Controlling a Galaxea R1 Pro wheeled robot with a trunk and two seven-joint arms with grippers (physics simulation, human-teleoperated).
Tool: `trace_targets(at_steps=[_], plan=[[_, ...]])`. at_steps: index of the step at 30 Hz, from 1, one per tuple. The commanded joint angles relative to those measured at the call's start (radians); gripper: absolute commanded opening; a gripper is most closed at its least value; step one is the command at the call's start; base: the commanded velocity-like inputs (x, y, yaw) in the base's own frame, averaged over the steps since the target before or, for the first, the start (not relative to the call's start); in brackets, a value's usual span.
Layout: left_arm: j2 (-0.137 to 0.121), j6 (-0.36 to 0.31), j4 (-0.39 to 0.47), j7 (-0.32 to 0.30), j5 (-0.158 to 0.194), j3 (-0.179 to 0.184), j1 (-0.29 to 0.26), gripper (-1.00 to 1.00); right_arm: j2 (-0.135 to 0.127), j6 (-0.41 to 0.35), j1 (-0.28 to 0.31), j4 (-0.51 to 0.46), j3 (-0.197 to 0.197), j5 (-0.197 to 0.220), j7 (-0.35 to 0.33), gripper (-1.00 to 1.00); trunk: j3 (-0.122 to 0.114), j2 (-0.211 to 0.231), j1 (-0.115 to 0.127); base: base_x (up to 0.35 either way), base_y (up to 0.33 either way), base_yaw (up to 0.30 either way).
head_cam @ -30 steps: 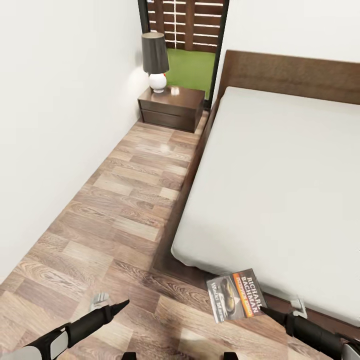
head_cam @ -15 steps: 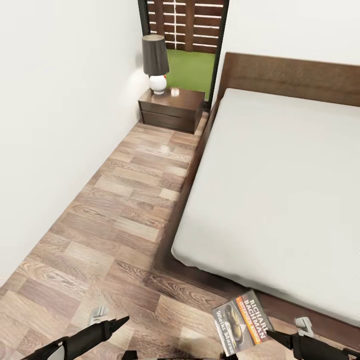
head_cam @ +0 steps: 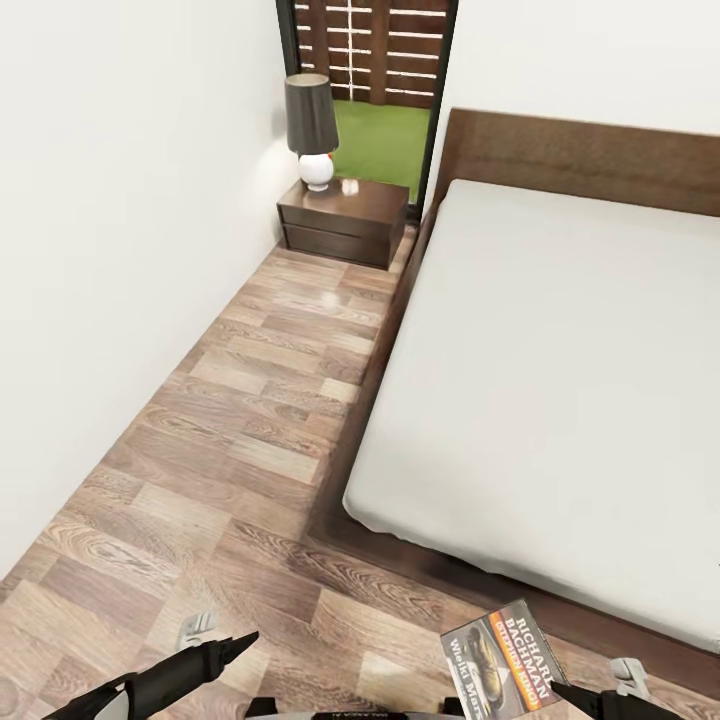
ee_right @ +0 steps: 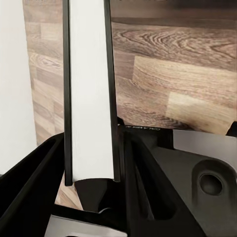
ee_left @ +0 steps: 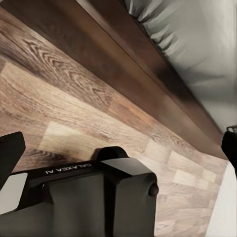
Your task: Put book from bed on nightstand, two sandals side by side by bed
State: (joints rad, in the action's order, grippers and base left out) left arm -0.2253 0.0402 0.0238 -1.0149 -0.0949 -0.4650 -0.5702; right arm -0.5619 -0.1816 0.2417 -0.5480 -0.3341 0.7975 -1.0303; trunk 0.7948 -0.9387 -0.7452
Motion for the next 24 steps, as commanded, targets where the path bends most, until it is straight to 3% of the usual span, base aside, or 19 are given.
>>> trace_targets(at_steps=[1,8,24], plan=[[0.001,0.003,0.0,-0.002,-0.01,-0.007,0.0,1.0,-0.001,-0.009,0.001,0.0,-0.005,0.011,-0.001,-1.0,-0.003,0.007,0.004,0.0,0.0,0.0],[0.019,-0.016,0.009,-0.002,-0.011,-0.007,-0.004,1.0,-0.001,-0.009,0.001,0.002,-0.003,0.013,-0.002,-1.0,-0.025,0.056,0.031,0.0,0.0,0.0],[0.014,-0.027,0.024,0.0,-0.014,-0.007,-0.002,1.0,-0.003,-0.009,0.001,0.003,-0.002,0.014,-0.002,-1.0,-0.075,0.168,0.092,0.0,0.0,0.0]])
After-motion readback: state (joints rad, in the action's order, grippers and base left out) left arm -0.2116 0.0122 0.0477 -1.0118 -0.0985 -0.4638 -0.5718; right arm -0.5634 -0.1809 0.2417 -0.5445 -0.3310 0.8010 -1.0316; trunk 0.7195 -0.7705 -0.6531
